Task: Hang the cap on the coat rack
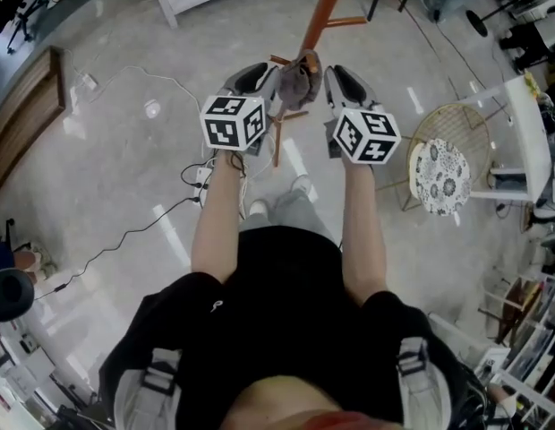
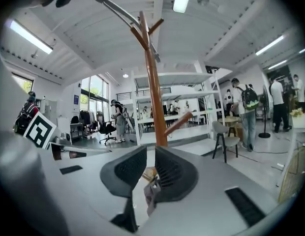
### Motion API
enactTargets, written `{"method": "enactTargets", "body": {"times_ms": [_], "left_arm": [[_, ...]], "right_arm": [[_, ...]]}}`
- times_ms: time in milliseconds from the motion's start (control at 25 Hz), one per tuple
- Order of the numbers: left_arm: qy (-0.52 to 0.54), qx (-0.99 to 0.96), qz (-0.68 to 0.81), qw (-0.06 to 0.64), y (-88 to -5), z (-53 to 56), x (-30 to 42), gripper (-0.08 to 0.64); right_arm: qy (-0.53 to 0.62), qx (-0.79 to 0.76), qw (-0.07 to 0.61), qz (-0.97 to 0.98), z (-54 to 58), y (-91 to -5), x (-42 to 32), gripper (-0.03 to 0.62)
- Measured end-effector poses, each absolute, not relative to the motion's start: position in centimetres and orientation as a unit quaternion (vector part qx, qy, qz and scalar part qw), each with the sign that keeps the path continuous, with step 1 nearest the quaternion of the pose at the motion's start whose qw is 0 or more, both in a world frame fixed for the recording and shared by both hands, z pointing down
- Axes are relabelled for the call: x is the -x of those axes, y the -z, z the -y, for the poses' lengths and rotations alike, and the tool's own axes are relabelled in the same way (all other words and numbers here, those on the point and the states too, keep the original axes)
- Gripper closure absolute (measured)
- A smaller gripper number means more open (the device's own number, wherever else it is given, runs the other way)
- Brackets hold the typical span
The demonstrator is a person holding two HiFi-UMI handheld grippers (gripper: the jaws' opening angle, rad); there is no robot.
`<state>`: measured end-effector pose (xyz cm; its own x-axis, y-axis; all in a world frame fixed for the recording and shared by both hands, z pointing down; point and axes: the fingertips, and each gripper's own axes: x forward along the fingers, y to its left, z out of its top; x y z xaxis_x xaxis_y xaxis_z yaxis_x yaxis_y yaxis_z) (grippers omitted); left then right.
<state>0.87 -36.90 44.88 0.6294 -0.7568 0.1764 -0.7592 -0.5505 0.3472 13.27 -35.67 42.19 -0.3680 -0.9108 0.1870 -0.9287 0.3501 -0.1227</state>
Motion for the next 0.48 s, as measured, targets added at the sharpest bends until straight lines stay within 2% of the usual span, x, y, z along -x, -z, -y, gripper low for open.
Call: {"method": "enactTargets", "body": {"times_ms": [80,320,480], "left_arm": [[0.022,-0.877,0.444,0.181,-41.9,36.5,-0.4,0.555],[0.031,-0.882,0.460,0.100,-34.5,35.2,-0.6,0.560],[0.041,-0.887,0.457,0.047,-30.9,33.9,-1.5,0.560]], "right_arm": [[-0.076,-0.568,0.021,0.819,35.1,-39.2,-13.1,0.568],[-0.016,-0.587,-0.058,0.808,34.0,-30.5,-11.8,0.592],[0.006,-0.591,-0.055,0.805,32.6,-27.8,-11.3,0.592]]}}
